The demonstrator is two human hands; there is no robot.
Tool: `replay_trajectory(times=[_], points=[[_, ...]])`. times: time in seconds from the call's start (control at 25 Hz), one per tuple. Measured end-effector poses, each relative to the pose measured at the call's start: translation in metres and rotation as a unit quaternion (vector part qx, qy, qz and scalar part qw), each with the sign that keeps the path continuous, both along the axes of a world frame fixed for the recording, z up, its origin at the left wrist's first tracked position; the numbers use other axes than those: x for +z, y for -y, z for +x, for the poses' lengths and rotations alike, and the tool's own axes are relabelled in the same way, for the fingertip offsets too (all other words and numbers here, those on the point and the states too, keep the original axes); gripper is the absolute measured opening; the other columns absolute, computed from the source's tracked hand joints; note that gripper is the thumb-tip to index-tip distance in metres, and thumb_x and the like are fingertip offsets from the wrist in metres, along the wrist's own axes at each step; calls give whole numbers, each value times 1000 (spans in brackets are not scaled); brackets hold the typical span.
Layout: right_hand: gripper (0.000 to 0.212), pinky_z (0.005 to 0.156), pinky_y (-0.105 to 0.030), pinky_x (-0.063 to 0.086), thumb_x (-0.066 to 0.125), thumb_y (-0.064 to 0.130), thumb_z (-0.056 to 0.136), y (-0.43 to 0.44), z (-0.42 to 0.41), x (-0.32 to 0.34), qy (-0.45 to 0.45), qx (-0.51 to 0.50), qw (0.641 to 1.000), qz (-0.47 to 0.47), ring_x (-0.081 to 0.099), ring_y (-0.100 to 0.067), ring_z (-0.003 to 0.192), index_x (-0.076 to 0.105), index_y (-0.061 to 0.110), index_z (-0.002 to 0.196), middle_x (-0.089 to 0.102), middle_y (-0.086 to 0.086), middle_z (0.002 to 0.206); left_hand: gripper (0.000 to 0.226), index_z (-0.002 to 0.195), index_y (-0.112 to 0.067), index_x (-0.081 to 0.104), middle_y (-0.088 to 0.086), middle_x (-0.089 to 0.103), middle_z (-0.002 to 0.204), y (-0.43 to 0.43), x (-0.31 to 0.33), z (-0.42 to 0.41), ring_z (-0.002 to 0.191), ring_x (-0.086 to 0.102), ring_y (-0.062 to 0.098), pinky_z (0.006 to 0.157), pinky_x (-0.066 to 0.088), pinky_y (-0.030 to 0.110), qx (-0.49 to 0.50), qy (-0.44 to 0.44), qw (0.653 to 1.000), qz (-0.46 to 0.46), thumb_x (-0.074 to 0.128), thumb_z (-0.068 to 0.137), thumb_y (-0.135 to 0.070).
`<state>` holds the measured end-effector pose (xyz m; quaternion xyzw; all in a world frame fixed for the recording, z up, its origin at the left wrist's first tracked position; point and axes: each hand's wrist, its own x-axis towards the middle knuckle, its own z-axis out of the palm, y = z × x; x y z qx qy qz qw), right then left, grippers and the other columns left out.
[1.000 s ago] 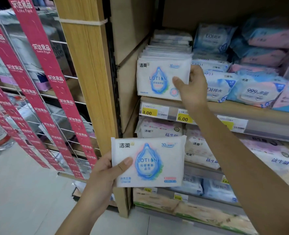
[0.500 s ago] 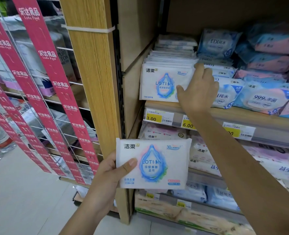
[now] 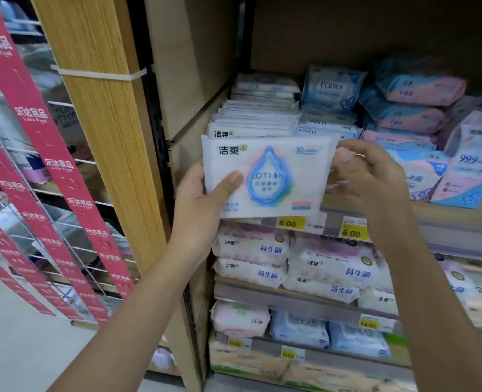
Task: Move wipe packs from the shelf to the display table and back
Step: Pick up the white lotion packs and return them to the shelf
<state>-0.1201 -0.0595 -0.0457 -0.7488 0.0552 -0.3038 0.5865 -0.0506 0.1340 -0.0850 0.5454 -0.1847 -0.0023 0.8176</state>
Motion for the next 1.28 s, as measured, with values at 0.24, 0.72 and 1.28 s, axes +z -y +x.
replay_trajectory(times=[0.24,0.72,1.28], points=[[38,65,-26,48,75,17,77,-1,58,-3,-79,-109,980,-149,50,-3,59,53,12,108,56,8,74,36,116,-12,53,-1,65,112,30,1,45,96,60,10,81,48,14,230,108,950,181,68,84,-21],[36,72,-32,44,62,15,85,-25,79,-47,-47,-222,943,-244,63,-28,82,51,9,119,67,-8,82,61,146,-16,26,4,26,154,42,-29,61,139,29,15,108,30,24,314,180,858,364,54,92,-10],[10,59,-27,50,56,16,90,-42,-20,-131,-21,59,957,-284,56,-10,62,65,13,94,63,5,72,16,101,-13,67,-7,66,91,-36,-84,-45,79,61,7,68,47,16,69,242,878,407,58,88,-15]])
